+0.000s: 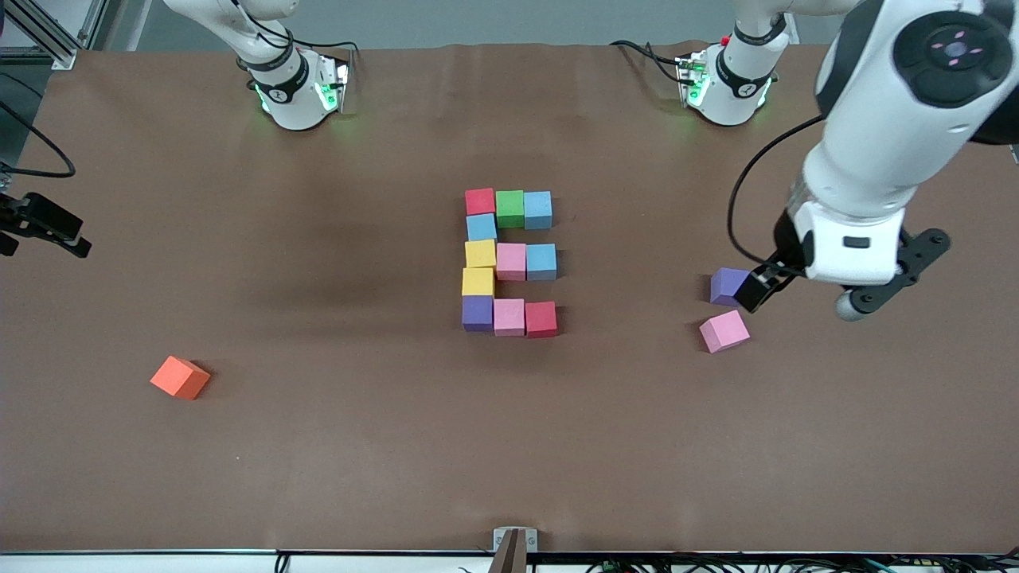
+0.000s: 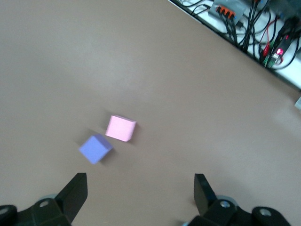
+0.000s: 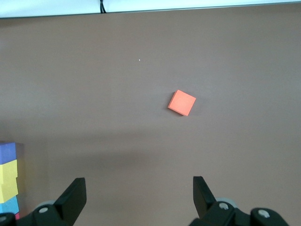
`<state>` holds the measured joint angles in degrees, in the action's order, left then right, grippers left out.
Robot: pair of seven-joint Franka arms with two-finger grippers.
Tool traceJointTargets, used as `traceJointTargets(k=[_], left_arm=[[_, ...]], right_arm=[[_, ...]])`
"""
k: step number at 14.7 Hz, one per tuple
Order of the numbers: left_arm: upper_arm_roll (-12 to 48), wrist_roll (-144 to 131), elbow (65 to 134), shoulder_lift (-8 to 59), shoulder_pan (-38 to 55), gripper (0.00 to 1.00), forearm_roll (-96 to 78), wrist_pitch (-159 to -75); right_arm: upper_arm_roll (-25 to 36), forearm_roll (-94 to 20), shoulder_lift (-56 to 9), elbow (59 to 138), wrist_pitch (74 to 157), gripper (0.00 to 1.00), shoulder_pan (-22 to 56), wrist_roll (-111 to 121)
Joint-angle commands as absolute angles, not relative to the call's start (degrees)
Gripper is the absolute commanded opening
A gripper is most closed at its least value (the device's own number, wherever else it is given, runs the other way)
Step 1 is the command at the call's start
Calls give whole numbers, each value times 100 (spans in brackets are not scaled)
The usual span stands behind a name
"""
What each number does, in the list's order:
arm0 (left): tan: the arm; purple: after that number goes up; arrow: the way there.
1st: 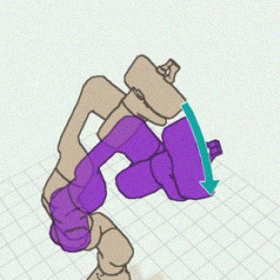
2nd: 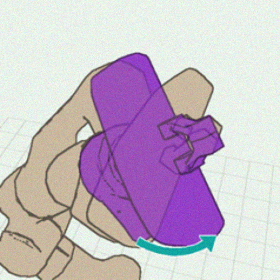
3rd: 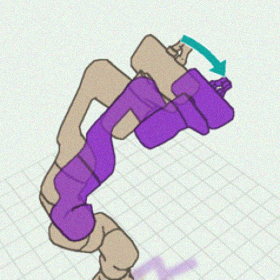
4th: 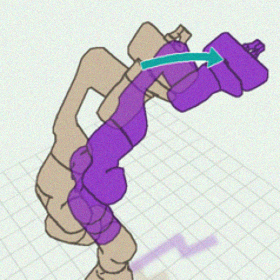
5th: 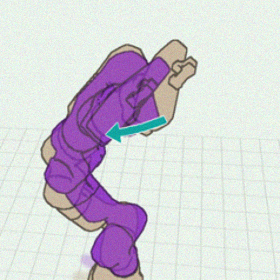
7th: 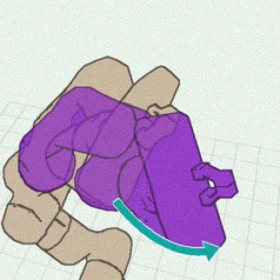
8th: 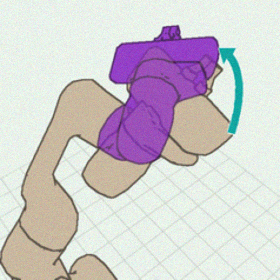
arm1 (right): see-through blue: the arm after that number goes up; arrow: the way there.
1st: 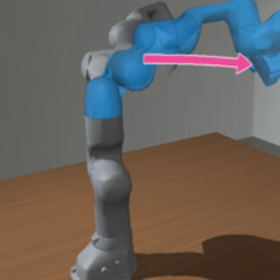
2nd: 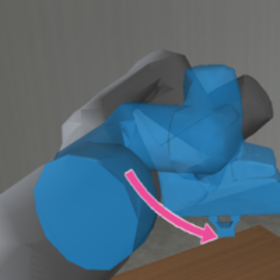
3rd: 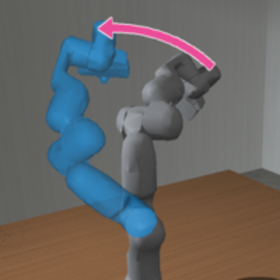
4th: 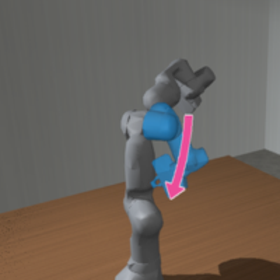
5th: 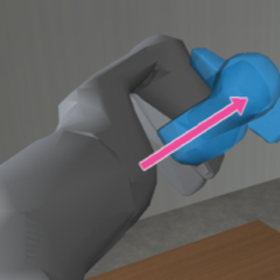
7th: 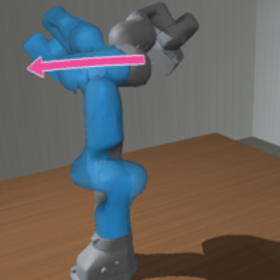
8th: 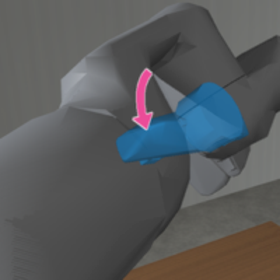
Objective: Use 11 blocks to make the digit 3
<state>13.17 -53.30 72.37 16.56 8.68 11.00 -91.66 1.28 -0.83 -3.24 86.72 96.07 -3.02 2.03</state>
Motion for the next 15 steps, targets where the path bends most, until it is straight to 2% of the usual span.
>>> traceJointTargets(k=[1, 4, 6, 12, 15], left_arm=[[1275, -4153, 7462, 1232, 703, 100, 818, -8660], [1055, -3202, 7523, 950, 625, 100, 765, -8324], [1011, -2209, 7821, 687, 283, 100, 668, -8191], [151, -705, 8568, 36, 211, 100, 150, -8270], [88, -633, 9279, -490, 351, 100, 149, -8656]], right_arm=[[88, -9, -334, 8736, 9650, 100, -281, 193], [88, 9, -316, 8745, 9624, 100, -290, 185], [97, 9, -299, 8780, 9676, 100, -325, 176], [114, 35, -281, 8736, 9853, 100, -343, 193], [123, 35, -281, 8736, 9853, 100, -343, 193]])
